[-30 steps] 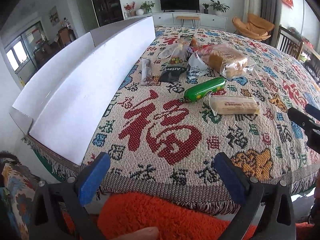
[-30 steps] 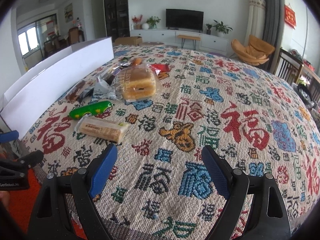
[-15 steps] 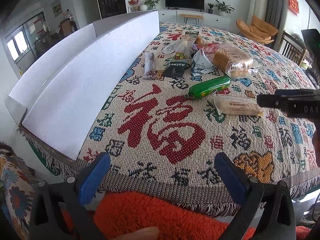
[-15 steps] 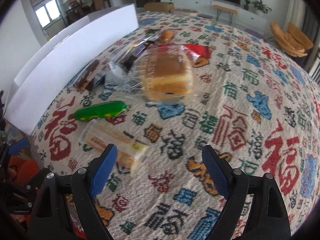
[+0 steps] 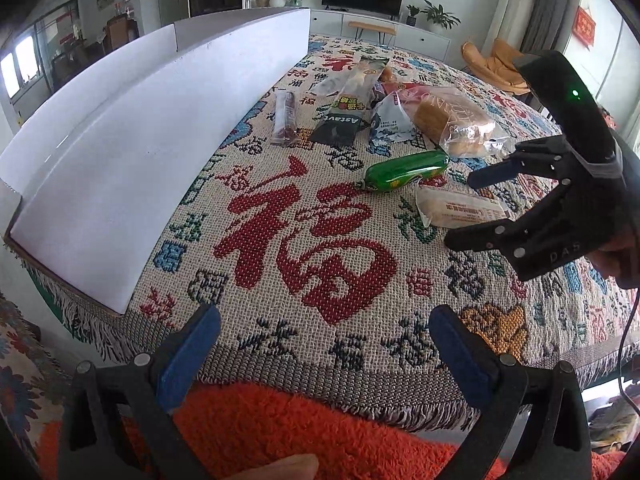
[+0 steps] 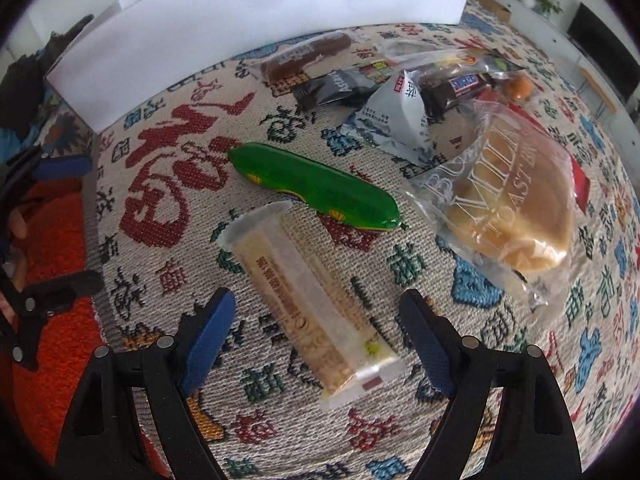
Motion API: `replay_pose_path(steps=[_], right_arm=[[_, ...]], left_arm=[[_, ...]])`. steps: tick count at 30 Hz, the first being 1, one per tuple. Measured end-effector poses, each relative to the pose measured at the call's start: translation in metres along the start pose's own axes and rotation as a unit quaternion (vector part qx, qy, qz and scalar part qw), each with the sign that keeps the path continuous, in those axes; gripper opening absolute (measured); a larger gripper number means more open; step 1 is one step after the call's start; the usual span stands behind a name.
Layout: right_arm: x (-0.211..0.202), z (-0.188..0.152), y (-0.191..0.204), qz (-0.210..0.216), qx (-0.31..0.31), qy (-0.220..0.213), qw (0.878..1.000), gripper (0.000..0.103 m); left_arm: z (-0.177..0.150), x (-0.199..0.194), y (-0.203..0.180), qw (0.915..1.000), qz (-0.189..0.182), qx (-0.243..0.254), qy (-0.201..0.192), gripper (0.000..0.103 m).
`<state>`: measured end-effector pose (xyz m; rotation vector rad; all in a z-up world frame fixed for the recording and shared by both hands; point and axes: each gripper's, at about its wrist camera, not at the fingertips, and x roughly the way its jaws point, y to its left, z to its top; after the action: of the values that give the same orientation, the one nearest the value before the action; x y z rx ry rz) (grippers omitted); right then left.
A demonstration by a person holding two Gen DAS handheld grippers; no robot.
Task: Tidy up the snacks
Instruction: 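Move the right tool over the wrapped bread stick while the left tool approaches the green sausage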
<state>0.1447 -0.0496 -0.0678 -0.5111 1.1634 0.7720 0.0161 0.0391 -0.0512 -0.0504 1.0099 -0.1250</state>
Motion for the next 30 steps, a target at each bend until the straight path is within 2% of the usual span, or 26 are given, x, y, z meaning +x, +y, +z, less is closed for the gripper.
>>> replay_pose_path(steps=[1,2,4,5,9,13,18,21,22,24,26,30], right_arm=[[0.001,0.004,-0.001,0.001,-0.006,0.003,1.000,0.085],[0.000,0.006,-0.003,0.003,-0.008,0.007,1.000,0.076],[-0.005,0.009,-0.005,0.003,-0.010,0.008,1.000,0.040],[-0.008,0.008,-0.007,0.006,-0.006,0.009,1.000,0.032],[-0.015,-0.006,-0.011,-0.002,0.029,0.008,1.000,0.032],[-0.036,-0.041,-0.027,-0.022,0.111,-0.010,0.993,0.032],[-0.055,-0.087,-0.066,-0.092,0.212,-0.045,0.972,0.033],[-0.051,-0.109,-0.084,-0.105,0.250,-0.062,0.961,0.036],[-0.052,-0.114,-0.085,-0.105,0.252,-0.079,0.959,0.037],[-0.050,-0.118,-0.082,-0.122,0.239,-0.105,0.957,0.060],[-0.048,-0.121,-0.078,-0.149,0.228,-0.132,0.953,0.070],[-0.050,-0.134,-0.083,-0.131,0.248,-0.174,0.944,0.073]], left_arm=[[0.000,0.000,0.000,1.0000,-0.002,0.000,0.001,0.103],[0.000,0.001,0.000,1.0000,-0.004,0.000,0.001,0.103],[0.001,0.001,-0.001,1.0000,-0.007,0.002,0.004,0.103],[0.001,0.002,-0.001,0.9999,-0.008,0.003,0.005,0.103],[0.002,0.004,0.000,0.9999,-0.011,0.003,0.009,0.103],[0.003,0.006,-0.002,0.9999,-0.010,0.006,0.012,0.103],[0.005,0.011,-0.003,0.9997,-0.012,0.005,0.022,0.103],[0.006,0.012,-0.003,0.9997,-0.006,0.001,0.023,0.103],[0.006,0.012,-0.003,0.9998,-0.002,0.001,0.022,0.103],[0.005,0.012,-0.005,0.9998,0.009,0.004,0.020,0.103],[0.004,0.011,-0.008,0.9995,0.022,0.010,0.018,0.103],[0.010,0.012,-0.017,0.9983,0.038,0.036,0.024,0.103]])
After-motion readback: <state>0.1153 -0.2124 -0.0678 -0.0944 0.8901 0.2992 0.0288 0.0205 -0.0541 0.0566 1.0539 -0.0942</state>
